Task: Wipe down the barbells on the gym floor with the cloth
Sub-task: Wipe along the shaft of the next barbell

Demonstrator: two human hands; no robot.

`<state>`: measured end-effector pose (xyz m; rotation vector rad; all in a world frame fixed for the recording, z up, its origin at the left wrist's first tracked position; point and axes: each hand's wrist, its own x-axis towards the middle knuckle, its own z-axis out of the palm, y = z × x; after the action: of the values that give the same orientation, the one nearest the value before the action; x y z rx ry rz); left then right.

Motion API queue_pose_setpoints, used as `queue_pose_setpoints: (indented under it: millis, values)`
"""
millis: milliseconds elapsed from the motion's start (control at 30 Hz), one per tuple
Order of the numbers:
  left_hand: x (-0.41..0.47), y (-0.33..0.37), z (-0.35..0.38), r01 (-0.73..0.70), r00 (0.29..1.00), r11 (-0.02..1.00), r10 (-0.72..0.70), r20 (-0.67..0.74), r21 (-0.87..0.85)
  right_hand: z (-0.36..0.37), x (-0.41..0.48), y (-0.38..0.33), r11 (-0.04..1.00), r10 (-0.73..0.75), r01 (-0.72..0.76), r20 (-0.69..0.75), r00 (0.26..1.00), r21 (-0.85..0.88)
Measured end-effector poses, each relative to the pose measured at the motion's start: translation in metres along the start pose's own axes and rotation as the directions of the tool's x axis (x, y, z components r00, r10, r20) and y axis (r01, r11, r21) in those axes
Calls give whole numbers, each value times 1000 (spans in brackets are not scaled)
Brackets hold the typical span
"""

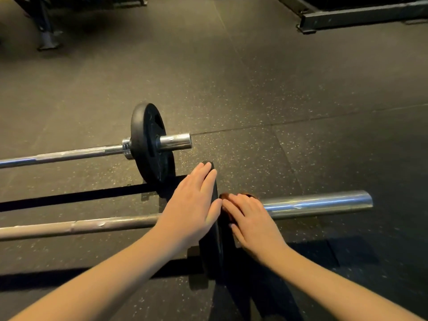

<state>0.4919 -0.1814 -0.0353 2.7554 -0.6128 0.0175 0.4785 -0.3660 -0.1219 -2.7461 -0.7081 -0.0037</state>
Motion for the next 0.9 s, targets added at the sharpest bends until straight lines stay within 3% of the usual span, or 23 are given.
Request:
queue_pose_setpoints:
  millis: [67, 200, 233, 367, 400, 500, 533, 600, 700, 733, 900]
  values:
    - [-1, 2, 4, 26, 999, 999, -26, -33, -22, -12, 10, 18, 1000, 25, -25, 31, 999, 16]
    - [6, 7, 9, 101, 992, 990, -108, -68, -95, -18, 44, 23, 951, 309, -308, 34, 951, -27]
    - [7, 9, 10, 114, 990, 988, -122, -77, -100, -13, 40, 15, 953, 302, -302, -6, 953, -27]
    - [10, 19, 11, 179, 979, 982, -184, -89, -67, 1, -3, 12, 1000, 18, -16, -80, 997, 27]
    - [10, 22, 12, 204, 974, 977, -209, -88, -64, -4, -1, 23, 999, 31, -28, -85, 996, 39]
    - [11, 28, 13, 244, 964, 969, -248, -93, -45, -15, 14, 42, 941, 336, -324, -145, 931, 101]
    - [11, 29, 13, 254, 961, 966, -257, -101, -38, -13, 13, 37, 928, 372, -367, -181, 910, 61]
    - [10, 28, 14, 263, 957, 964, -264, -123, -22, 2, 5, 17, 953, 292, -301, -191, 937, -20]
    - [7, 29, 13, 269, 953, 963, -265, -146, 7, 4, -10, 25, 997, 35, -46, -174, 984, -61]
    - [6, 30, 12, 277, 952, 961, -273, -139, 10, -1, -11, 39, 997, 38, -49, -184, 982, -55]
    - [6, 40, 13, 329, 933, 943, -332, -137, -46, -3, -21, 34, 906, 407, -422, -285, 868, 9]
